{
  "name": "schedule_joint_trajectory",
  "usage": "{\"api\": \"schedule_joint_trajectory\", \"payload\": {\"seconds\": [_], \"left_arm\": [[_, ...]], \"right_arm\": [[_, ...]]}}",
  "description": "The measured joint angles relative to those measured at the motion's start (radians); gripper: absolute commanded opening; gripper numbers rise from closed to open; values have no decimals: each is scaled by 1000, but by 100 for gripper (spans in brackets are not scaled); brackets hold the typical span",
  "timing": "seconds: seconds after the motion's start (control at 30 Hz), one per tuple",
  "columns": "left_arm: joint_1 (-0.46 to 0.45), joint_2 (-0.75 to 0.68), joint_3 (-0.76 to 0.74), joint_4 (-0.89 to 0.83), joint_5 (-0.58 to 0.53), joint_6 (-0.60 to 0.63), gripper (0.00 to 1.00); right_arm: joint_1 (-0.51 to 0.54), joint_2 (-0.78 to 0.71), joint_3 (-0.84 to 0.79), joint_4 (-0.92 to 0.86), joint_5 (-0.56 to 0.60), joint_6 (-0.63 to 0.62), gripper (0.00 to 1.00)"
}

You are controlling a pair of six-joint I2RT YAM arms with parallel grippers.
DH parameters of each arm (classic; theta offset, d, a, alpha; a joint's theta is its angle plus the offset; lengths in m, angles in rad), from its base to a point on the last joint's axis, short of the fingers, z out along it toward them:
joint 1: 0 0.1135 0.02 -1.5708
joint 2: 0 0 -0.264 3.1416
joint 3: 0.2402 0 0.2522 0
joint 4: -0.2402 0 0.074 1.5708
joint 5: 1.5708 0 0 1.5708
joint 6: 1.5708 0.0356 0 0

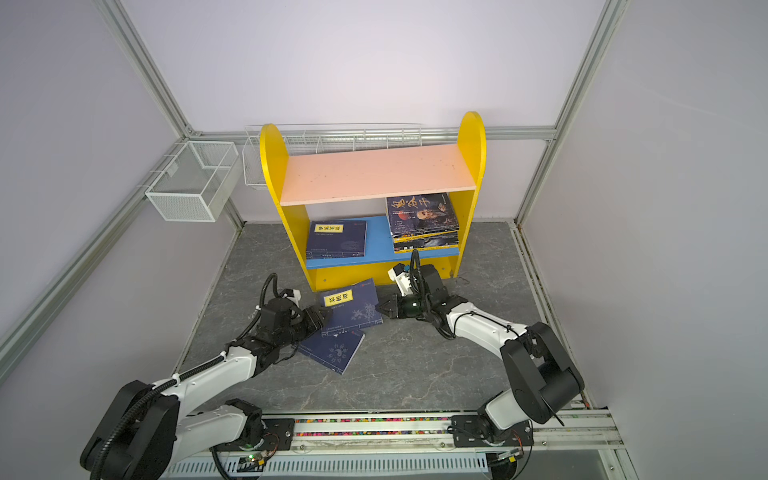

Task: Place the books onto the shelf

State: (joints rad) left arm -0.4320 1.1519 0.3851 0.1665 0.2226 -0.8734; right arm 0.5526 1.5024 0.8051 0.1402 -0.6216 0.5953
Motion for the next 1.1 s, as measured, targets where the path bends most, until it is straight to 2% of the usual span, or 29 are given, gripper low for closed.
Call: {"api": "schedule_joint_trajectory", "payload": {"seconds": [0.17, 0.33, 0.57, 0.83, 0.93, 1.0, 1.07, 1.1], "left_arm": [[0, -11, 0, -45, 13, 11, 73], [1, -47, -23, -74, 19, 13, 75], [2, -53, -33, -27, 101, 16, 74], [2, 62, -8, 72, 262, 22, 70], [2, 85, 1, 92, 284, 22, 69], [2, 88, 4, 90, 283, 22, 69], [2, 88, 6, 80, 270, 23, 69], [2, 88, 9, 68, 261, 27, 68]], "right_arm": [[-30, 3, -46, 100, -17, 84, 7], [-61, 10, -60, 183, -23, 150, 7], [-64, 17, -60, 244, -32, 192, 7], [-64, 23, -56, 311, -42, 235, 7], [-64, 32, -43, 319, -46, 238, 8], [-64, 35, -30, 285, -33, 221, 21], [-64, 34, -11, 195, 3, 183, 47], [-64, 33, -5, 151, 27, 166, 56]]}}
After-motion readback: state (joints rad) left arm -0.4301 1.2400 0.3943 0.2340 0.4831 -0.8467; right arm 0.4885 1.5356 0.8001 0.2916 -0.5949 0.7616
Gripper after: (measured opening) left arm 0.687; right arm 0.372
